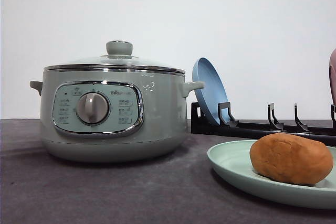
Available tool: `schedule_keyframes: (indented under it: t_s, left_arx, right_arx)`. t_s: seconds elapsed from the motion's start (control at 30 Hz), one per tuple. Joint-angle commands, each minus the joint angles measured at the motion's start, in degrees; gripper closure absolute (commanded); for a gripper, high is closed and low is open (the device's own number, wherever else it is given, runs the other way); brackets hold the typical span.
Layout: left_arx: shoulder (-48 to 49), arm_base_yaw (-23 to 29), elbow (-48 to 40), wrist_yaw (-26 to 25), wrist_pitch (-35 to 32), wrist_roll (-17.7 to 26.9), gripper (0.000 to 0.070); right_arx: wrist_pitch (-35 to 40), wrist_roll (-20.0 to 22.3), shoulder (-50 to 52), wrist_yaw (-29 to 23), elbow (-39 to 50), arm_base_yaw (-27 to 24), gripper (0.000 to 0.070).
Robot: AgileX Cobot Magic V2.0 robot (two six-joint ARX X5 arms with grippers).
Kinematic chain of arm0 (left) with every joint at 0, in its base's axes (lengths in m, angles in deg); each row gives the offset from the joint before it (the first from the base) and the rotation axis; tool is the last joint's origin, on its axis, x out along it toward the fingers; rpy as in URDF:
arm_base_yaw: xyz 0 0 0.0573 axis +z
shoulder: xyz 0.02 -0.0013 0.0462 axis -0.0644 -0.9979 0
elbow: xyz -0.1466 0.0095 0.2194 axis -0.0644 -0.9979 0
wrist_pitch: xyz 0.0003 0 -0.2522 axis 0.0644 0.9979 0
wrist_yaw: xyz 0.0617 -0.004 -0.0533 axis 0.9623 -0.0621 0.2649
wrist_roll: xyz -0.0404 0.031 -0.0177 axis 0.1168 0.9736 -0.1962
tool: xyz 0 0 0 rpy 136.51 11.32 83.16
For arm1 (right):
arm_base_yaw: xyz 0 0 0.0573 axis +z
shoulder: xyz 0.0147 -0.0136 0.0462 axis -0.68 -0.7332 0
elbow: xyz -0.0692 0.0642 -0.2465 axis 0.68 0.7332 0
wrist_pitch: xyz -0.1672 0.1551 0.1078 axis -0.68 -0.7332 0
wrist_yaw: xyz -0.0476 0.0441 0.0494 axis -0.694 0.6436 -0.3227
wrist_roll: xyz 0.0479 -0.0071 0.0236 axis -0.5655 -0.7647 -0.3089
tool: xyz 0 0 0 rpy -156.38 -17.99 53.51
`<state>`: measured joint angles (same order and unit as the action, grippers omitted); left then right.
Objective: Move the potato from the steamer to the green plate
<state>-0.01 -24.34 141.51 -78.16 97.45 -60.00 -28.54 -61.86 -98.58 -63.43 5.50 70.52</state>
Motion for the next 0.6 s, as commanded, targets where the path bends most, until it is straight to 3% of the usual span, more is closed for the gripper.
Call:
schedule_keyframes:
  t_s: [0.0,0.1,0.27,0.57]
  left_arx:
    - [3.9,-0.4,-5.8,-0.1,-3.6,0.8,0.0063]
    - [11.0,-0.4,-15.0,-0.1,-8.4,0.4,0.0063]
    - [19.1,-0.4,-24.6,-0.1,-12.9,-4.4,0.0063]
    - [21.8,-0.4,-28.1,-0.1,-14.1,-6.3,0.0063]
  right_arx:
    - [0.6,-0.3,-0.3,0.1,-1.0,0.3,0.0107]
    - [0.6,-0.1,-0.3,0.1,-1.0,0.3,0.0107]
    - [0.6,2.4,-0.3,0.1,-1.0,0.3,0.0107]
    - [0.7,5.5,-0.3,-0.1,-1.0,0.3,0.0107]
